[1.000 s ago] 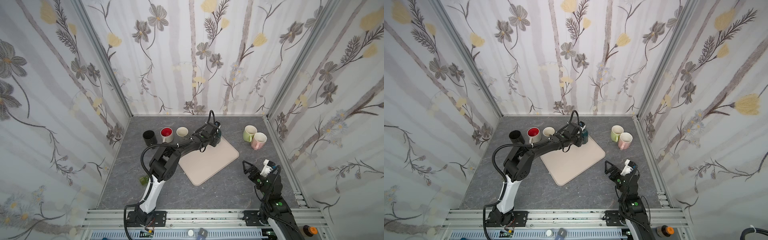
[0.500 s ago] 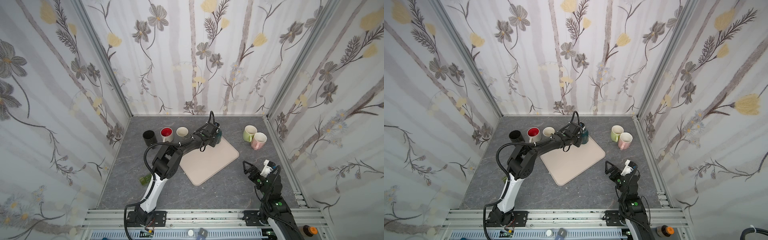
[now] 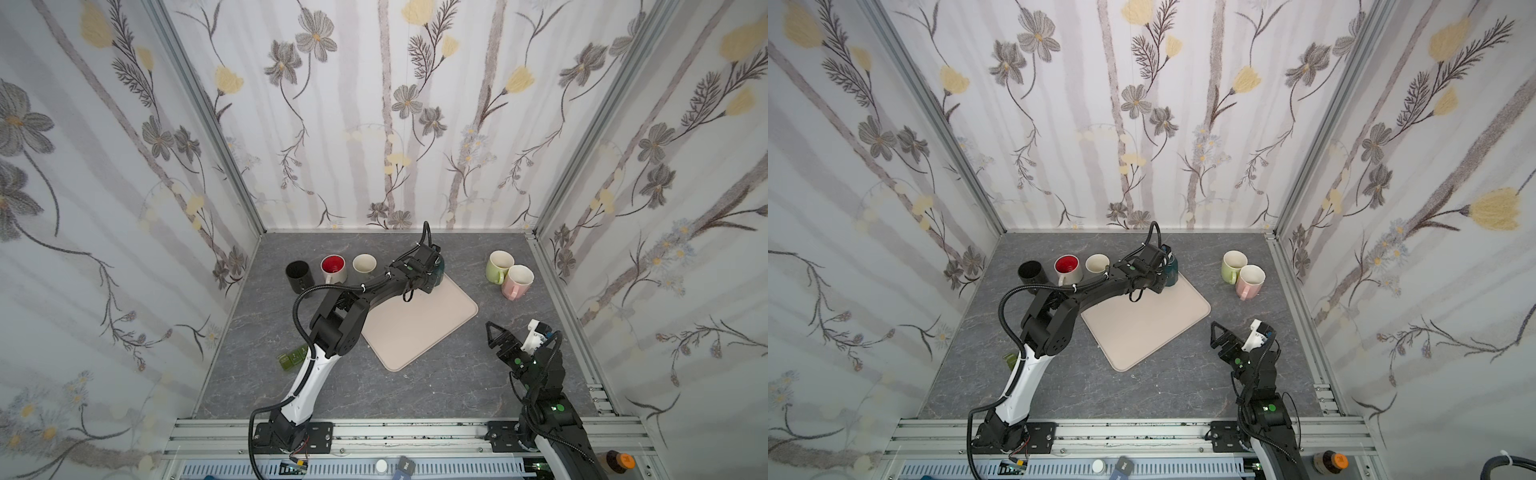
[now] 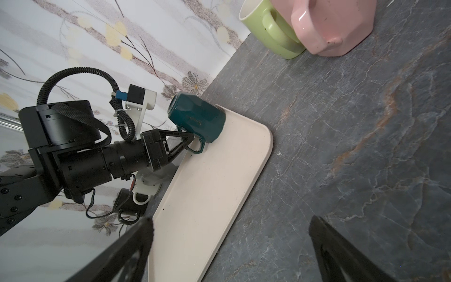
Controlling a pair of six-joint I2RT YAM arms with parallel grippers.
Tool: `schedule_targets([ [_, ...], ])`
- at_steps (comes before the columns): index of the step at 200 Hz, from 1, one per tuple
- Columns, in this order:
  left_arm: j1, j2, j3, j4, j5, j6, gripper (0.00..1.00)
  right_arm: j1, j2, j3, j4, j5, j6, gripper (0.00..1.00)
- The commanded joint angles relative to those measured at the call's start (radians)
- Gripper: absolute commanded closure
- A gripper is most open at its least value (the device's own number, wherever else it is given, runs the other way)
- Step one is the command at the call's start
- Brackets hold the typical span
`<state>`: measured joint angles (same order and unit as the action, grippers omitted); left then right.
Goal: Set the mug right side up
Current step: 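Close the left gripper on the dark green mug's handle and lift it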
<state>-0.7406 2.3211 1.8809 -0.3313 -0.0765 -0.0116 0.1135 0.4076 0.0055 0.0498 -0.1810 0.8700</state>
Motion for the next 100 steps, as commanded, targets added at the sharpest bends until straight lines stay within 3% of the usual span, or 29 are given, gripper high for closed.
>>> schedule_targets([
  [1, -0.001, 0.012, 0.022, -0.028, -0.028, 0.004, 0.96, -0.001, -0.003, -0.021, 0.035, -0.013, 0.000, 0.00],
  [15, -0.006, 0.012, 0.025, -0.034, -0.037, 0.003, 1.00, -0.003, -0.004, -0.024, 0.035, -0.015, -0.001, 0.00],
  [100, -0.046, -0.046, 0.014, -0.071, -0.060, -0.027, 1.00, -0.008, -0.045, -0.032, 0.029, -0.049, 0.010, 0.00],
])
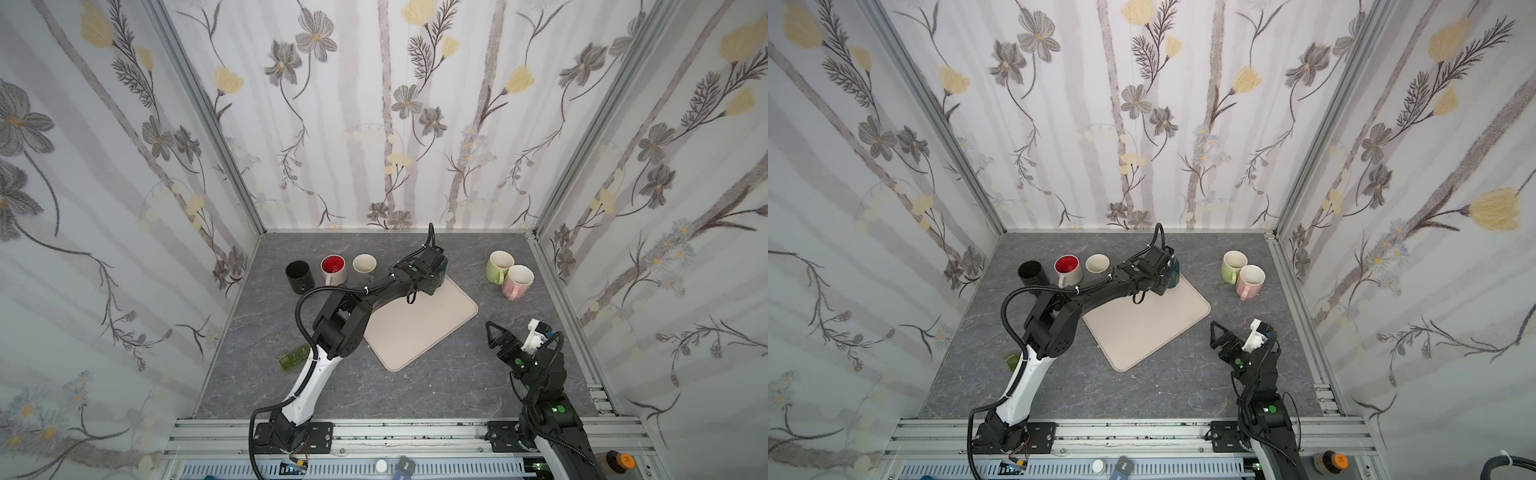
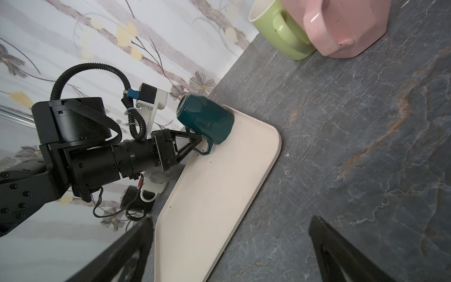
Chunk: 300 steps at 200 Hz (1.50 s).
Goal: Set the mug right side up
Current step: 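Close the left gripper on the dark green mug's handle and lift it, then carry the dark green mug toward the right gripper while the right reaches in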
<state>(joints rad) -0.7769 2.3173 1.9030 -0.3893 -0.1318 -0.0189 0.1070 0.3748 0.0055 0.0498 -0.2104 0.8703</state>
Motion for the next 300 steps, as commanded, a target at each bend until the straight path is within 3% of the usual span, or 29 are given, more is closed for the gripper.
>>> schedule_targets([
  [1, -0.009, -0.045, -0.009, -0.012, -0.003, -0.021, 1.00, -0.001, -0.013, -0.032, 0.029, -0.021, 0.010, 0.00],
  [38, -0.013, -0.133, -0.083, 0.013, 0.061, -0.101, 1.00, -0.001, -0.040, -0.033, 0.009, -0.070, 0.019, 0.00],
  [85, -0.012, -0.303, -0.303, 0.126, 0.165, -0.231, 1.00, -0.002, -0.050, -0.039, -0.017, -0.117, 0.020, 0.00],
  [129, -0.013, -0.451, -0.496, 0.183, 0.197, -0.295, 1.00, -0.002, -0.006, -0.037, 0.004, -0.149, 0.021, 0.00],
  [189, -0.012, -0.582, -0.659, 0.252, 0.239, -0.364, 1.00, -0.003, 0.172, 0.003, 0.062, -0.177, -0.053, 0.00],
  [229, -0.005, -0.647, -0.734, 0.280, 0.230, -0.387, 1.00, 0.002, 0.298, 0.005, 0.157, -0.217, -0.033, 0.00],
  [300, 0.053, -0.700, -0.769, 0.335, 0.252, -0.483, 1.00, 0.209, 0.378, 0.060, 0.325, -0.164, 0.125, 0.00],
])
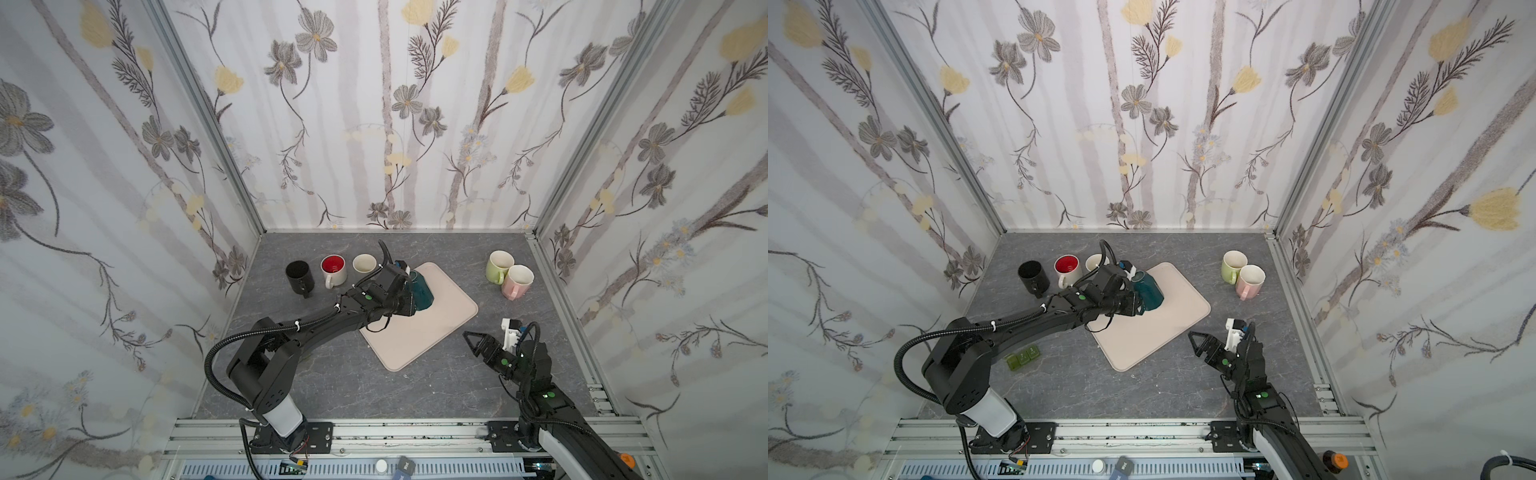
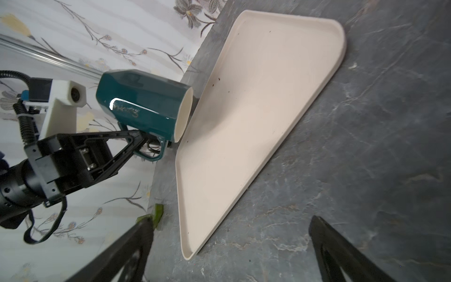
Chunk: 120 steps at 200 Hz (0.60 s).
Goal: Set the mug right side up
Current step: 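Carry the dark green mug toward the right gripper while the right reaches in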
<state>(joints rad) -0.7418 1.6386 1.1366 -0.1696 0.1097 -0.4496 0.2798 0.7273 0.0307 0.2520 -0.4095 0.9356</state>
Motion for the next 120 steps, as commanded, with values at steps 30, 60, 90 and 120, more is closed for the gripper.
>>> schedule_targets([
  [30, 0.034, -0.042, -0.019, 0.147, 0.011, -0.099, 1.00, 0.081, 0.107, 0.109, 0.160, 0.018, 0.058, 0.00],
  [60, 0.039, -0.068, -0.054, 0.190, 0.022, -0.156, 1.00, 0.136, 0.163, 0.115, 0.284, 0.004, 0.088, 0.00],
  [90, 0.039, -0.107, -0.075, 0.213, 0.042, -0.188, 1.00, 0.183, 0.180, 0.097, 0.338, 0.084, 0.103, 0.00],
  [120, 0.040, -0.142, -0.076, 0.236, 0.061, -0.203, 1.00, 0.217, 0.248, 0.110, 0.422, 0.087, 0.124, 0.00],
])
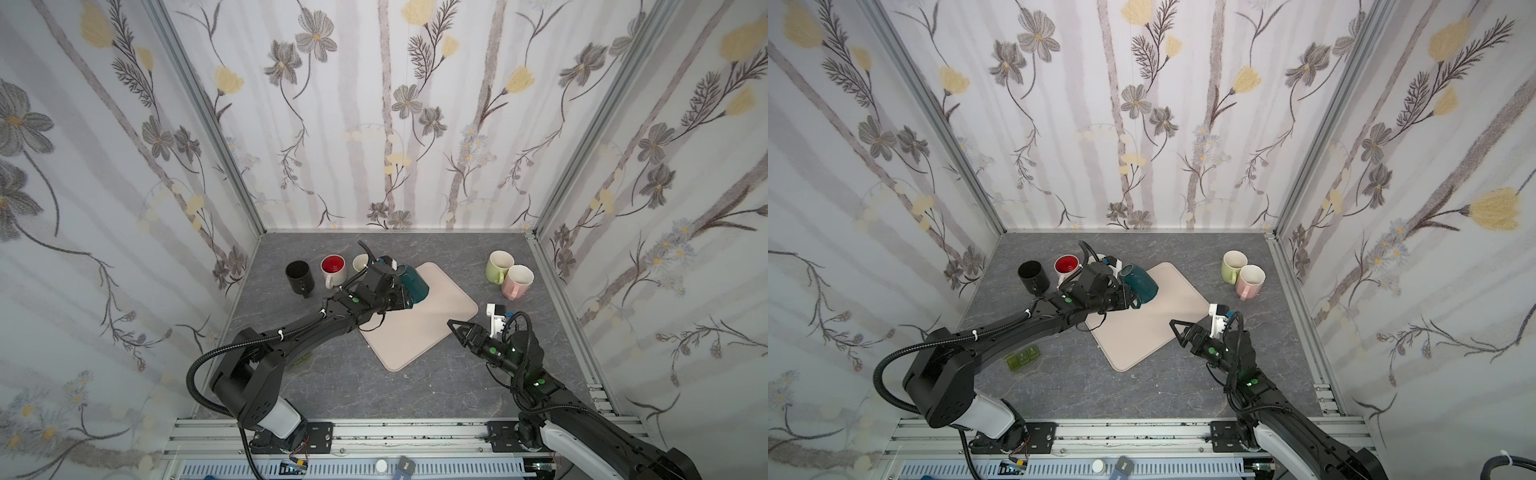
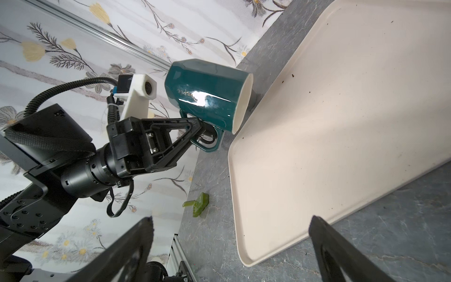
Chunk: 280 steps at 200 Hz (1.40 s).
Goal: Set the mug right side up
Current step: 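Carry the dark green mug toward the right gripper while the right reaches in, then grasp the dark green mug's rim with the right gripper while the left holds it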
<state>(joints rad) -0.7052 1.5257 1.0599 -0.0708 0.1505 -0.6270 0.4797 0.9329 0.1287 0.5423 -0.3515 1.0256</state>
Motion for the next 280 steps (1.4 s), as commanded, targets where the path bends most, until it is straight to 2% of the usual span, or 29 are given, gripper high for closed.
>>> schedule_targets([
  [1, 0.003, -0.029, 0.001, 0.137, 0.021, -0.027, 1.00, 0.019, 0.044, 0.014, 0.134, 0.028, 0.035, 0.00],
  [56, 0.004, -0.063, -0.031, 0.255, 0.124, -0.114, 1.00, 0.050, 0.151, 0.091, 0.252, -0.004, 0.034, 0.01],
  [111, 0.000, -0.076, -0.076, 0.420, 0.186, -0.187, 1.00, 0.052, 0.210, 0.162, 0.282, -0.033, 0.036, 0.10],
  [154, -0.017, -0.061, -0.054, 0.451, 0.195, -0.193, 1.00, 0.054, 0.281, 0.177, 0.350, -0.063, 0.061, 0.18],
  [183, -0.030, -0.039, -0.055, 0.507, 0.224, -0.244, 1.00, 0.054, 0.310, 0.182, 0.395, -0.082, 0.073, 0.23],
  [219, -0.046, -0.029, -0.043, 0.511, 0.275, -0.263, 1.00, 0.054, 0.308, 0.188, 0.406, -0.081, 0.070, 0.29],
  [250, -0.053, -0.053, -0.058, 0.512, 0.272, -0.266, 1.00, 0.054, 0.297, 0.189, 0.410, -0.071, 0.060, 0.37],
  [280, -0.063, -0.058, -0.063, 0.520, 0.275, -0.275, 1.00, 0.054, 0.298, 0.192, 0.432, -0.070, 0.061, 0.38],
])
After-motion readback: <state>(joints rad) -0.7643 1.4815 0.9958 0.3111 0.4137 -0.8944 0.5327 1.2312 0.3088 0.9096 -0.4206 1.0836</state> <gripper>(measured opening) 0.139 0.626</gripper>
